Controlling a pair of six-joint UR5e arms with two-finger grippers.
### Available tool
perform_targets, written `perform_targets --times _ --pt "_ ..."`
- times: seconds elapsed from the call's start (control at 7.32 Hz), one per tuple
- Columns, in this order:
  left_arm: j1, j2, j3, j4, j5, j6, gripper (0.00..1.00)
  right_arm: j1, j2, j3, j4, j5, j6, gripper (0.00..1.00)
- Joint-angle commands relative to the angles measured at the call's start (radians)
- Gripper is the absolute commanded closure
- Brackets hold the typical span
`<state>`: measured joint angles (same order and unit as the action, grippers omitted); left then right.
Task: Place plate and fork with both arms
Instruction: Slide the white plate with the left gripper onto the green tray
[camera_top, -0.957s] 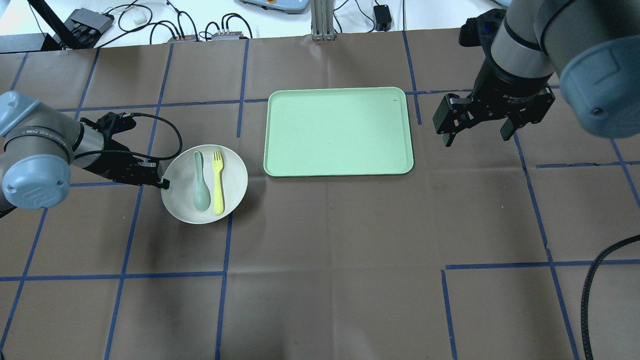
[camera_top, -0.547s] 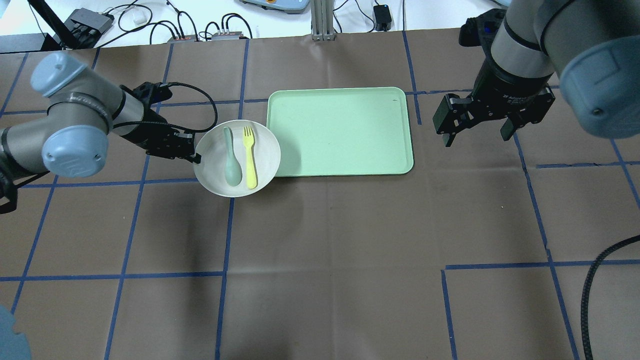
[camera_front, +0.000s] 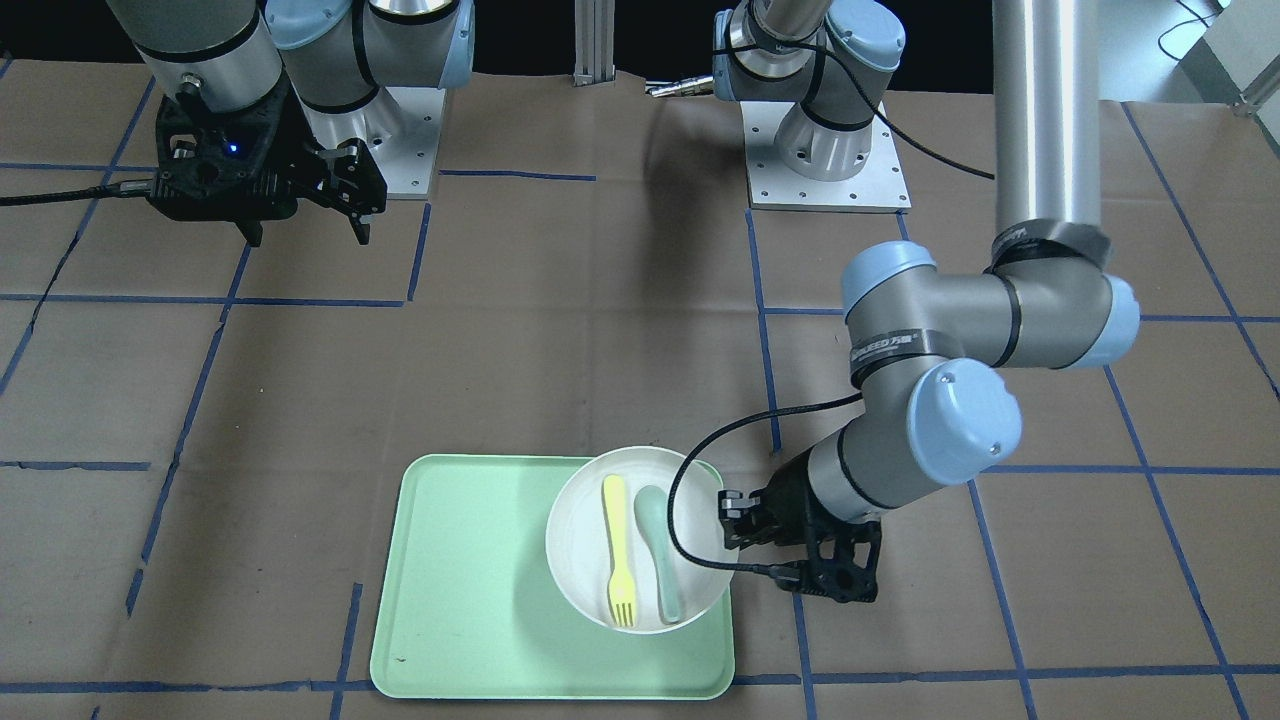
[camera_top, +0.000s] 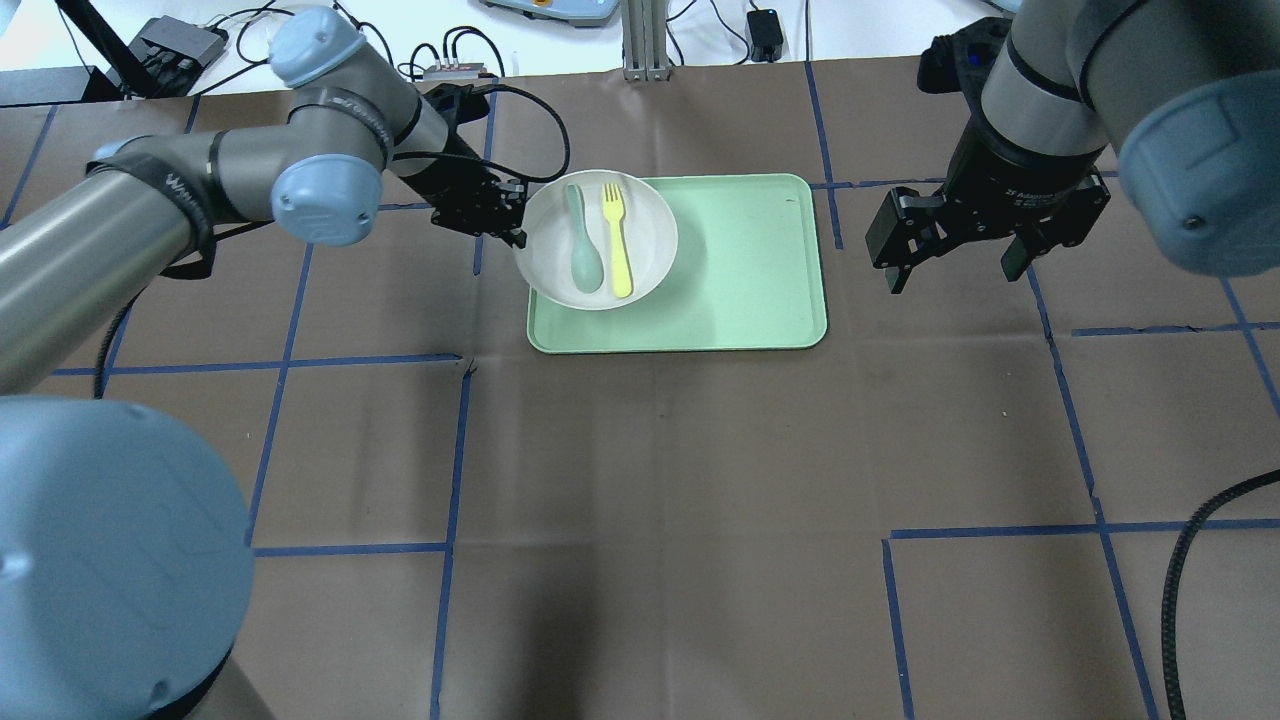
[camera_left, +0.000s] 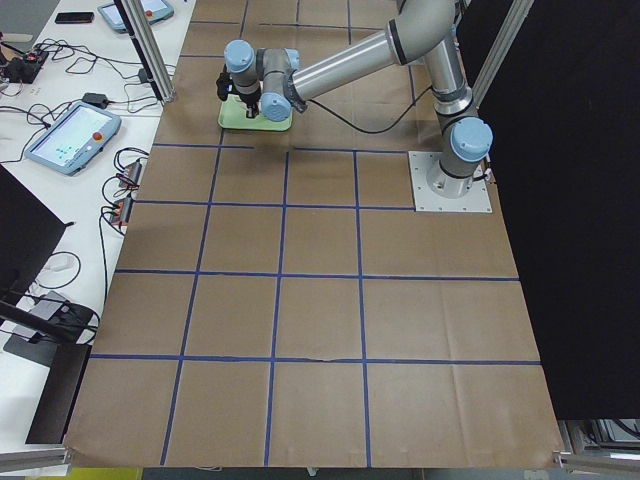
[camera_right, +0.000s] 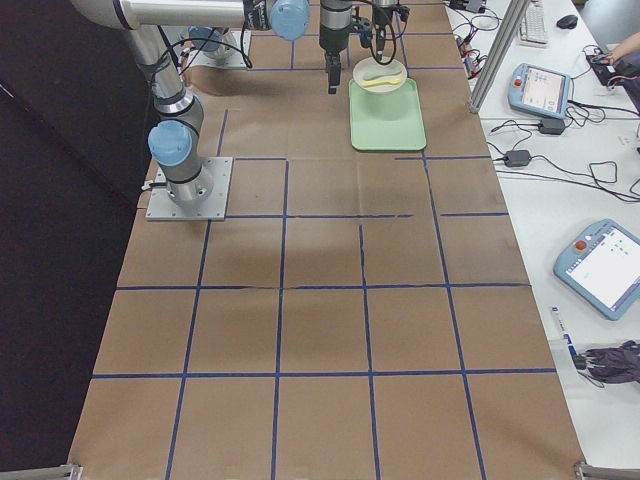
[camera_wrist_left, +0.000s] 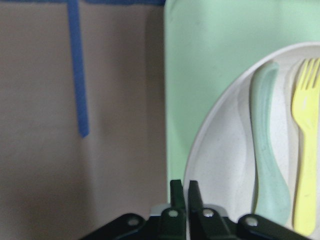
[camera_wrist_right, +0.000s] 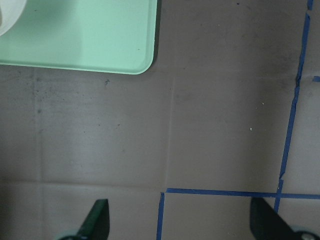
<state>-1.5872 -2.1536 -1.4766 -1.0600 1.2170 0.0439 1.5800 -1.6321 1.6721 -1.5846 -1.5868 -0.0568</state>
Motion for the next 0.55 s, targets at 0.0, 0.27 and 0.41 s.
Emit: perform_targets --times 0.0,0.27,0.41 --pt "-0.065 -0.138 0.152 0.009 -0.001 -0.062 1.00 0.000 0.000 0.000 0.000 0.001 0.000 0.00" --pt "-0.065 -0.172 0.167 0.020 -0.002 -0.062 1.00 0.000 0.000 0.000 0.000 -0.001 0.000 0.00" --pt "-0.065 -0.181 0.167 0.031 -0.002 -0.062 1.00 0.000 0.000 0.001 0.000 -0.001 0.000 0.00"
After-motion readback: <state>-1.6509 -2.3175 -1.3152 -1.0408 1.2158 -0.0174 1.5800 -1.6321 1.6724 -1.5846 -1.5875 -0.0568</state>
